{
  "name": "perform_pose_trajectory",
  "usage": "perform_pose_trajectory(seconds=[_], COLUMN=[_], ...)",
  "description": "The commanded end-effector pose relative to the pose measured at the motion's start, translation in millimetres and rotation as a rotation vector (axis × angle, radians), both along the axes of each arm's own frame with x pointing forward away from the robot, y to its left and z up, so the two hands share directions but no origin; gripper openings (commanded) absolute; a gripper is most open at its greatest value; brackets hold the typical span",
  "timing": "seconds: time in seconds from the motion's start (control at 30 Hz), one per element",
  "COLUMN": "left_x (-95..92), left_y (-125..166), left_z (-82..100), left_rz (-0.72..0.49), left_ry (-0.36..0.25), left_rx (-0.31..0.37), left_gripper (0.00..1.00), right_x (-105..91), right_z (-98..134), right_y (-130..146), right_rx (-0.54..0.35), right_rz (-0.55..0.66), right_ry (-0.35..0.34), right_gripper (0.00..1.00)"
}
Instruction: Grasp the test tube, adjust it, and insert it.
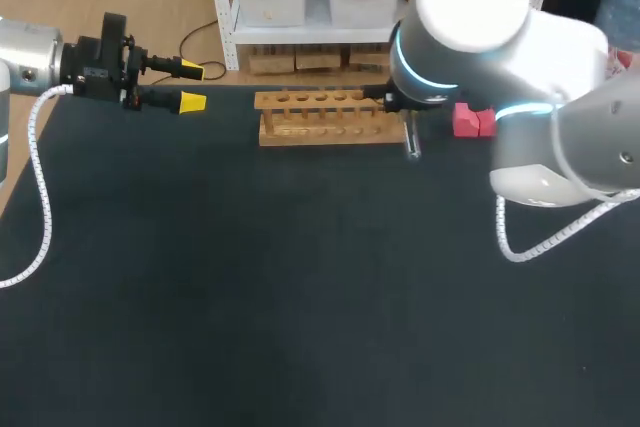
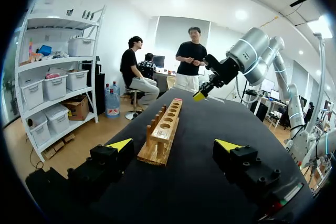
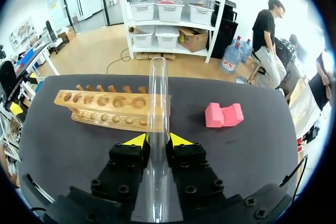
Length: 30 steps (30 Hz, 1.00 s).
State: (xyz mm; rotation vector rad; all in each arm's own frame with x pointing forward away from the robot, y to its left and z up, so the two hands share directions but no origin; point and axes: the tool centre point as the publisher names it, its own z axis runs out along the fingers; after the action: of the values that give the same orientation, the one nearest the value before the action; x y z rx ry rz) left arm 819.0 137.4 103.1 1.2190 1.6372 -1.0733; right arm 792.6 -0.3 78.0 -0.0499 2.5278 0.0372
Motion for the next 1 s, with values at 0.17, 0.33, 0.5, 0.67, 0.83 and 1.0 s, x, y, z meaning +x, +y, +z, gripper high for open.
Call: perform_pose_trajectory(seconds=[0.17,0.33,0.5,0.67,0.83,1.0], left_x=[0.0,0.0,0.0,0.0,0.0,0.0], left_y=[0.3,0.3,0.3,0.3,0.3,0.3], left_z=[-0.8,-0.8,-0.8,-0.8,-0.8,-0.8], left_rz=[-0.001,-0.001,-0.001,-0.001,-0.001,-0.001], left_ry=[-0.002,-0.002,-0.002,-0.002,-0.002,-0.002], left_rx=[-0.001,-0.001,-0.001,-0.001,-0.001,-0.001], left_gripper=[1.0,1.0,1.0,1.0,1.0,1.0], right_x=[3.3,6.7,8.4,10.1,10.8,9.5], right_z=[-3.8,-15.4,-24.6,-29.2,-30.9,-33.4], right_y=[22.6,32.5,37.4,40.9,40.8,40.7], right_rx=[0.003,0.018,0.034,0.041,0.047,0.048], right_rz=[-0.013,0.012,0.02,0.037,0.043,0.055], right_ry=[0.012,0.035,0.063,0.074,0.081,0.096], right_gripper=[0.0,0.0,0.0,0.0,0.0,0.0])
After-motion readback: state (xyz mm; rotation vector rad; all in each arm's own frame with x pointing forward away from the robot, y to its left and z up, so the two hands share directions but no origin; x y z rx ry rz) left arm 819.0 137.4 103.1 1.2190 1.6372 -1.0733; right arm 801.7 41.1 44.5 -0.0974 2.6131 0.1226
